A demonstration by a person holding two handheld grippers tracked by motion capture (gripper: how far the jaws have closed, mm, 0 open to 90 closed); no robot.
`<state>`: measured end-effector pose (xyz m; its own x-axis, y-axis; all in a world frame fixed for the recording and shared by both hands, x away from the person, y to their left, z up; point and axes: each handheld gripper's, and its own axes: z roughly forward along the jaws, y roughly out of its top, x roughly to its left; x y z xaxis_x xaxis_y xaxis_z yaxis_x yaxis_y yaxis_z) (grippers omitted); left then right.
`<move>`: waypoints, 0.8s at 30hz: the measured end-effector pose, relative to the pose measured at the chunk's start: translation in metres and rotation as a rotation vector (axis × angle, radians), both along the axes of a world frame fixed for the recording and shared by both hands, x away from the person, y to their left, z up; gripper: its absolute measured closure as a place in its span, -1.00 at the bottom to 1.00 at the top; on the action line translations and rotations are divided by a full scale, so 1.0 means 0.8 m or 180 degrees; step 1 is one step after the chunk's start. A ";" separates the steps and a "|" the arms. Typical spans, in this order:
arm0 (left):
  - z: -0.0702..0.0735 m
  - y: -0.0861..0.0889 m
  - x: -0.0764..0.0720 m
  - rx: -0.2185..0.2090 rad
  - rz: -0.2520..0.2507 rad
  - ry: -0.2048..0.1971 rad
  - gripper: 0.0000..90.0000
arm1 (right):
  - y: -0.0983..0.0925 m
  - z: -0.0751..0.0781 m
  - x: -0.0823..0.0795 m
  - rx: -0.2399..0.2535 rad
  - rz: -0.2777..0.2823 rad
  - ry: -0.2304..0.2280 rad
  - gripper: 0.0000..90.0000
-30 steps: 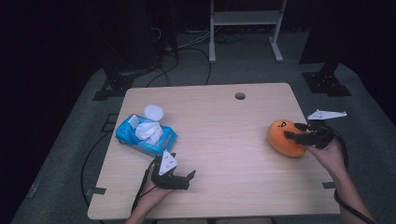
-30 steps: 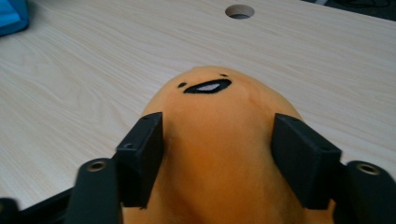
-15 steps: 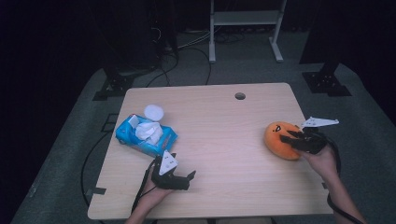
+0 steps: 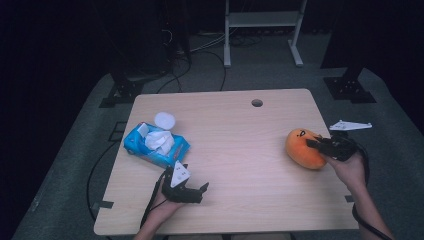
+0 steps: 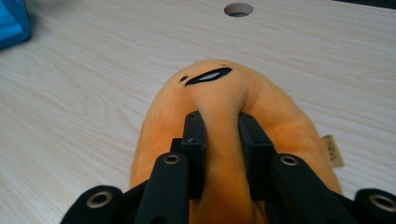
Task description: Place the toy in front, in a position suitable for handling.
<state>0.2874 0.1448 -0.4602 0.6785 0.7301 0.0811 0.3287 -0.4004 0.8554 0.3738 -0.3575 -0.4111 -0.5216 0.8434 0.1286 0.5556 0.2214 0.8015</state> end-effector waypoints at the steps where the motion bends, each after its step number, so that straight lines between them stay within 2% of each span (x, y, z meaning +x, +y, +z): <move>1: 0.000 0.000 0.000 -0.0015 0.0011 -0.0001 -0.92 | -0.002 0.002 0.000 0.0043 -0.0004 0.0003 0.67; 3: 0.000 0.001 0.000 -0.0017 0.0025 -0.0006 -0.92 | -0.003 0.006 -0.003 0.0128 0.0005 -0.0025 0.67; 6: 0.002 0.001 0.000 -0.0020 0.0048 -0.0033 -0.91 | 0.004 0.019 -0.010 0.0162 0.0080 -0.0120 0.67; 11: 0.002 0.001 0.000 -0.0025 0.0042 -0.0030 -0.91 | 0.030 0.045 -0.019 0.0087 0.0344 -0.0219 0.67; 14: 0.002 0.002 0.000 -0.0032 0.0043 -0.0030 -0.91 | 0.048 0.059 -0.022 0.0107 0.0516 -0.0243 0.67; 24: 0.006 0.009 0.001 -0.0135 0.0096 -0.0047 -0.91 | 0.105 0.075 -0.028 0.0126 0.0973 -0.0290 0.67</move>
